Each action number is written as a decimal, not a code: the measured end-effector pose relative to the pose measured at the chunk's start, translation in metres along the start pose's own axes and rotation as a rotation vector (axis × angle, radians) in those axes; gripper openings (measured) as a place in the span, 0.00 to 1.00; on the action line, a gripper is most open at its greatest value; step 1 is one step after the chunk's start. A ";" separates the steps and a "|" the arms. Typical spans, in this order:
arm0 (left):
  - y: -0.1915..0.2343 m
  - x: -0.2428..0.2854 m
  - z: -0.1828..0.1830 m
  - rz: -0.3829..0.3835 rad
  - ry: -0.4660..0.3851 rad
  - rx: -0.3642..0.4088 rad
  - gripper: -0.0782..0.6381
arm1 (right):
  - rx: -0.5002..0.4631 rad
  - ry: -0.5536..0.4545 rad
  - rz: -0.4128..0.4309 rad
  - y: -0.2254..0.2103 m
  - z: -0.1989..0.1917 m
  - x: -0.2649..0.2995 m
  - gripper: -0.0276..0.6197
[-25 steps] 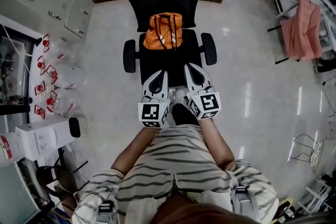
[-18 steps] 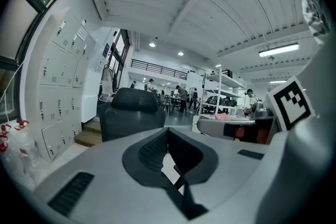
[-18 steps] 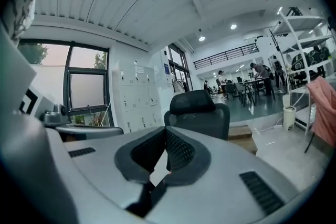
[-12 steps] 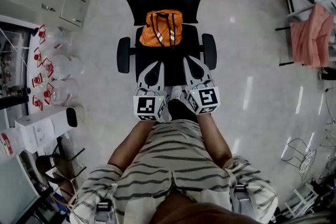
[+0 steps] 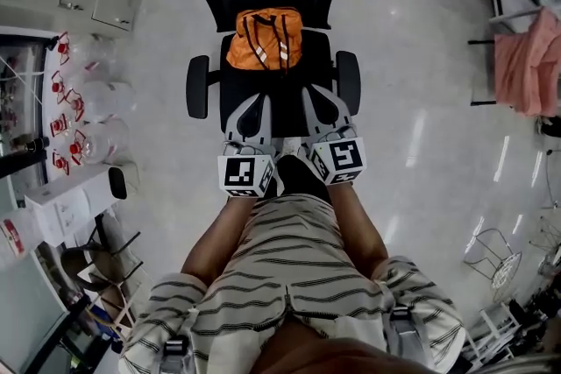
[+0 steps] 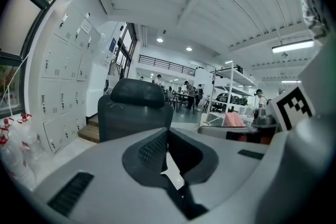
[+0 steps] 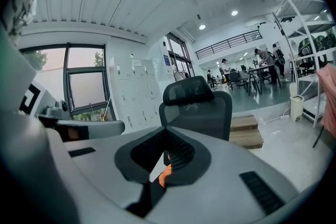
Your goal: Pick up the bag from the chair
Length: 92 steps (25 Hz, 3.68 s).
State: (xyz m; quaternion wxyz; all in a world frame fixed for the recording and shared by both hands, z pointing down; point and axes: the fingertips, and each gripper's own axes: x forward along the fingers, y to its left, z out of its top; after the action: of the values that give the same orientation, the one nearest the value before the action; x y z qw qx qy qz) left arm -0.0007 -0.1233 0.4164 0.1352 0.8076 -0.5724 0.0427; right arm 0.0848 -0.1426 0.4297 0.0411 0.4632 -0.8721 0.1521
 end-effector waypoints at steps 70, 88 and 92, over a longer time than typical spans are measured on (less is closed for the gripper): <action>0.050 0.104 -0.096 -0.071 0.150 -0.074 0.14 | 0.142 0.219 -0.133 -0.124 -0.147 0.175 0.33; 0.058 0.116 -0.103 -0.094 0.169 -0.077 0.14 | 0.111 0.293 -0.058 -0.159 -0.176 0.229 0.36; 0.057 0.119 -0.106 -0.094 0.171 -0.083 0.14 | 0.068 0.316 -0.037 -0.162 -0.180 0.239 0.38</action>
State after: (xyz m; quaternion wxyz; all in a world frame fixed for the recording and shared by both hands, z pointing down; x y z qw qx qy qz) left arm -0.0048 -0.2212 0.5540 0.2187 0.8207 -0.5216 0.0816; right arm 0.0698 -0.3628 0.6883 0.1650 0.4506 -0.8405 0.2517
